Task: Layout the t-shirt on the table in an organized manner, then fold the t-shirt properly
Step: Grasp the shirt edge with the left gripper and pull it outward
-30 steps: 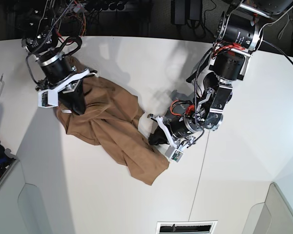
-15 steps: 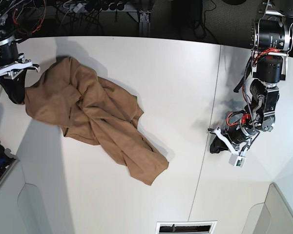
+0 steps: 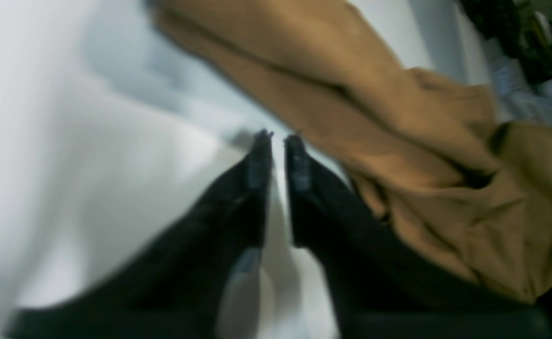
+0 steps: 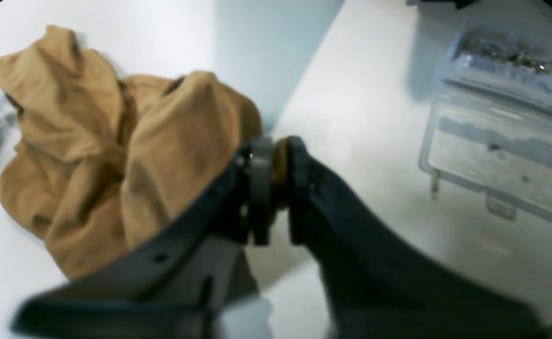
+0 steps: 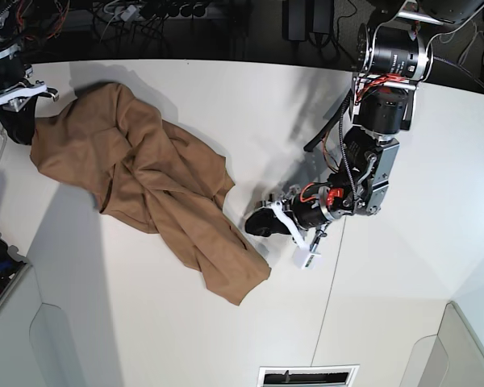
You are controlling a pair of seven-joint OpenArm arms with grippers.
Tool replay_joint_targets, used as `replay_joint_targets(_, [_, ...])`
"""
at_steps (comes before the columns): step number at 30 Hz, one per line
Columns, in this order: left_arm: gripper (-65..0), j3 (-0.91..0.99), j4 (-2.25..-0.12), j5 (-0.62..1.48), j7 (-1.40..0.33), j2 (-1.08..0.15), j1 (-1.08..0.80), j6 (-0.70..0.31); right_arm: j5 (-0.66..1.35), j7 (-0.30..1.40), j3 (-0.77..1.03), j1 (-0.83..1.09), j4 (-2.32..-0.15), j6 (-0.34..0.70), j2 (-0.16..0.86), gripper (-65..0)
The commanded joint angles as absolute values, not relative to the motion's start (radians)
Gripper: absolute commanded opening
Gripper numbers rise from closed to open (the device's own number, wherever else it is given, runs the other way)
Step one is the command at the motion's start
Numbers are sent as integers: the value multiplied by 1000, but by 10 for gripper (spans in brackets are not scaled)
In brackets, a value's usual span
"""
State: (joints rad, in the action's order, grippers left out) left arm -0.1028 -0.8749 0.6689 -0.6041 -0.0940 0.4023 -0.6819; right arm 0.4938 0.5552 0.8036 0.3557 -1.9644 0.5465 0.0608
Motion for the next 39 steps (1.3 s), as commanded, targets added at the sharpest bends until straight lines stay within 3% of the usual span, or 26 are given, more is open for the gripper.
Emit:
replay_joint_targets(1, [-450, -109, -892, 702, -635, -93, 431, -698, 509, 521, 809, 355, -1969, 545, 72, -508])
replay_joint_targets(3, [-447, -130, -917, 763, -759, -83, 428, -698, 509, 506, 809, 354, -1945, 537, 72, -451])
replay_joint_targets(6, [-448, -178, -1017, 811, -836, -84, 398, -698, 509, 485, 809, 347, -1882, 520, 73, -437])
replay_joint_targets(10, [-438, -212, -1129, 768, -793, -83, 352, -698, 554, 487, 809, 314, -1778, 528, 72, -437])
replay_joint_targets(17, [-415, -218, -1109, 598, -645, -73, 347, -677, 653, 540, 809, 305, -1742, 555, 72, -437])
replay_joint_targets(24, [-413, -218, -1066, 441, -601, 1, 347, -570, 662, 544, 809, 306, -1742, 556, 71, -437])
replay_joint_targets(39, [-413, -216, -1066, 435, -579, 22, 406, -418, 667, 570, 809, 308, -1742, 556, 71, -437])
